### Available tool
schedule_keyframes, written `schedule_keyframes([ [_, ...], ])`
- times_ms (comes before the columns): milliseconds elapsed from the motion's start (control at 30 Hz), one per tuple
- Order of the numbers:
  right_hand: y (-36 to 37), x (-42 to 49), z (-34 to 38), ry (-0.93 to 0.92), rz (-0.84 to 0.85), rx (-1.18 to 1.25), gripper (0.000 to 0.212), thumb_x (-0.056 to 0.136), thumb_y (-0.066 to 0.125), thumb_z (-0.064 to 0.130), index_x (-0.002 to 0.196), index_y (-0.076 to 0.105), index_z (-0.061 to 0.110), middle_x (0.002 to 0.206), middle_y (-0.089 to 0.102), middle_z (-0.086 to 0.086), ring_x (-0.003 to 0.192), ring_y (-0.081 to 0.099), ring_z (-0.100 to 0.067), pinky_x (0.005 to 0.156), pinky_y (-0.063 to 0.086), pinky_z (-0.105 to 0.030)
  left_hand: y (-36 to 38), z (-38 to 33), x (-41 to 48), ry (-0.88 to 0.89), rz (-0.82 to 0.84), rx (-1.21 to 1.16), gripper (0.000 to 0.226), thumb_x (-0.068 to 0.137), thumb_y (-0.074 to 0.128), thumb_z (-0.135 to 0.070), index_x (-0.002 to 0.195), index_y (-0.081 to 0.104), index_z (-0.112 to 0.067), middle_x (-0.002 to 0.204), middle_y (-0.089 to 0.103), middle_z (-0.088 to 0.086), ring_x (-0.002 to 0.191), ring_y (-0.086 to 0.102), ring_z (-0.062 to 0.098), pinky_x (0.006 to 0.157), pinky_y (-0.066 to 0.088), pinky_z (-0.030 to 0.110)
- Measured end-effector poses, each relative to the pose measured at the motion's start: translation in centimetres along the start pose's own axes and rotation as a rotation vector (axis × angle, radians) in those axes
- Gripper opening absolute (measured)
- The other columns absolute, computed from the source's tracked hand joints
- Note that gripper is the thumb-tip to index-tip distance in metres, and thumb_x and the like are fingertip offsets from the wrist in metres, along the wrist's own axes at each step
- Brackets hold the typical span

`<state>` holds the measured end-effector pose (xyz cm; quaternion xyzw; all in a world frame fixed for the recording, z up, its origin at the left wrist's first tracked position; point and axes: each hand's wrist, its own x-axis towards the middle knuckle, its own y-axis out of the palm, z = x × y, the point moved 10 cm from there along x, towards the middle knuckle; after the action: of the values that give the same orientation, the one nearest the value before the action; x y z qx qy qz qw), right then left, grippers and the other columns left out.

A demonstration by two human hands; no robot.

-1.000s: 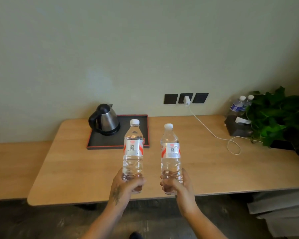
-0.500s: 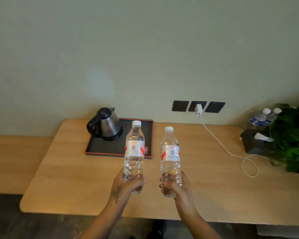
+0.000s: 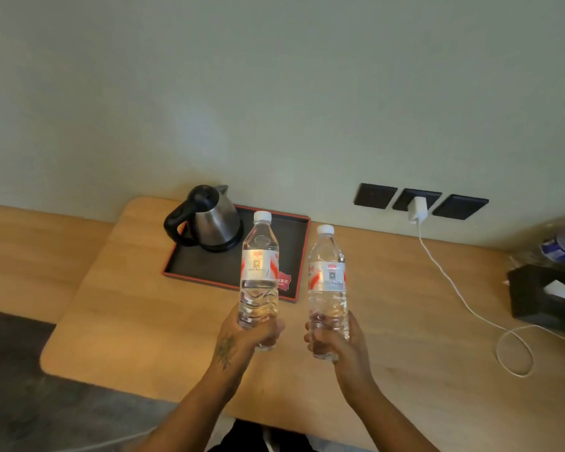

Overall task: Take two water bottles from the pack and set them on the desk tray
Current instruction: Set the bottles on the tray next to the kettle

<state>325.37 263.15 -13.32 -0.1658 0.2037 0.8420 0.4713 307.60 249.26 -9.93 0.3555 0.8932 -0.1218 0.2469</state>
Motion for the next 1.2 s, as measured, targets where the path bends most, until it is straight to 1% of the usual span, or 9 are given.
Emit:
schedule_keyframes([
  [133,0.4,2.8,0.0,0.012,0.031,-0.002,0.058,0.065,0.085,0.032,0.119,0.071,0.013,0.095,0.078,-0.027,0.078,0.072,-0.037,0.064,0.06,-0.041,0.3,-0.4,3.1,0.017,0.004,0.033,0.054,0.064,0.082,-0.066,0.105,0.071,-0.033,0.09,0.082,0.003,0.084,0.08,0.028,0.073,0.066,0.033],
  [300,1.7,7.6,0.4,0.031,0.019,-0.059,0.067,0.073,0.083,0.07,0.129,0.073,0.034,0.115,0.083,-0.008,0.097,0.079,-0.023,0.074,0.063,-0.033,0.6,-1.7,8.7,0.079,0.043,0.049,0.071,0.066,0.062,-0.095,0.121,0.065,-0.051,0.11,0.081,-0.013,0.1,0.08,0.01,0.08,0.064,0.028],
  [400,3.4,11.2,1.8,-0.006,0.113,-0.107,0.055,0.079,0.084,0.051,0.131,0.068,0.046,0.128,0.079,0.003,0.113,0.078,-0.018,0.078,0.065,-0.031,1.4,-3.1,11.8,0.12,0.17,0.066,0.054,0.076,0.07,-0.083,0.125,0.06,-0.064,0.125,0.076,-0.021,0.113,0.073,-0.001,0.083,0.06,0.016],
  [467,4.5,13.9,2.6,-0.034,0.175,-0.136,0.063,0.078,0.087,0.033,0.137,0.063,0.04,0.131,0.077,0.0,0.118,0.075,-0.018,0.086,0.063,-0.028,2.0,-4.2,14.2,0.145,0.281,0.081,0.045,0.09,0.077,-0.058,0.131,0.057,-0.063,0.132,0.073,-0.02,0.118,0.07,-0.003,0.082,0.059,0.011],
  [567,5.7,18.1,3.9,-0.1,0.219,-0.181,0.076,0.075,0.091,0.018,0.142,0.058,0.028,0.131,0.077,-0.003,0.119,0.075,-0.023,0.095,0.064,-0.037,2.3,-5.7,18.4,0.194,0.377,0.101,0.063,0.092,0.084,-0.024,0.138,0.053,-0.054,0.14,0.07,-0.009,0.128,0.067,0.007,0.095,0.062,0.028],
  [767,6.9,25.0,5.0,-0.191,0.204,-0.332,0.081,0.072,0.095,0.009,0.143,0.058,0.022,0.135,0.075,-0.004,0.125,0.072,-0.026,0.107,0.058,-0.045,2.4,-7.5,26.2,0.301,0.38,0.176,0.082,0.082,0.09,-0.004,0.151,0.048,-0.02,0.141,0.068,0.011,0.132,0.066,0.029,0.112,0.051,0.059],
  [933,6.4,29.2,4.5,-0.22,0.127,-0.406,0.073,0.075,0.095,0.0,0.132,0.063,0.032,0.133,0.075,0.002,0.123,0.072,-0.013,0.109,0.057,-0.036,2.9,-8.1,29.3,0.408,0.294,0.222,0.067,0.069,0.095,-0.026,0.121,0.065,-0.056,0.125,0.075,-0.013,0.12,0.072,0.01,0.094,0.061,0.027],
  [1067,6.8,31.6,3.7,-0.23,0.104,-0.452,0.079,0.075,0.095,0.003,0.144,0.059,0.019,0.136,0.073,0.002,0.123,0.071,-0.01,0.1,0.059,-0.022,2.7,-6.5,32.4,0.432,0.242,0.238,0.077,0.07,0.093,-0.025,0.138,0.059,-0.013,0.14,0.062,0.019,0.134,0.062,0.033,0.11,0.052,0.061],
  [1200,6.2,33.2,2.6,-0.21,0.055,-0.455,0.076,0.075,0.095,0.002,0.142,0.062,0.017,0.134,0.074,0.001,0.123,0.071,-0.015,0.108,0.059,-0.039,2.6,-5.6,34.5,0.423,0.174,0.295,0.074,0.07,0.095,-0.016,0.134,0.06,-0.006,0.136,0.06,0.02,0.13,0.064,0.028,0.11,0.052,0.06],
])
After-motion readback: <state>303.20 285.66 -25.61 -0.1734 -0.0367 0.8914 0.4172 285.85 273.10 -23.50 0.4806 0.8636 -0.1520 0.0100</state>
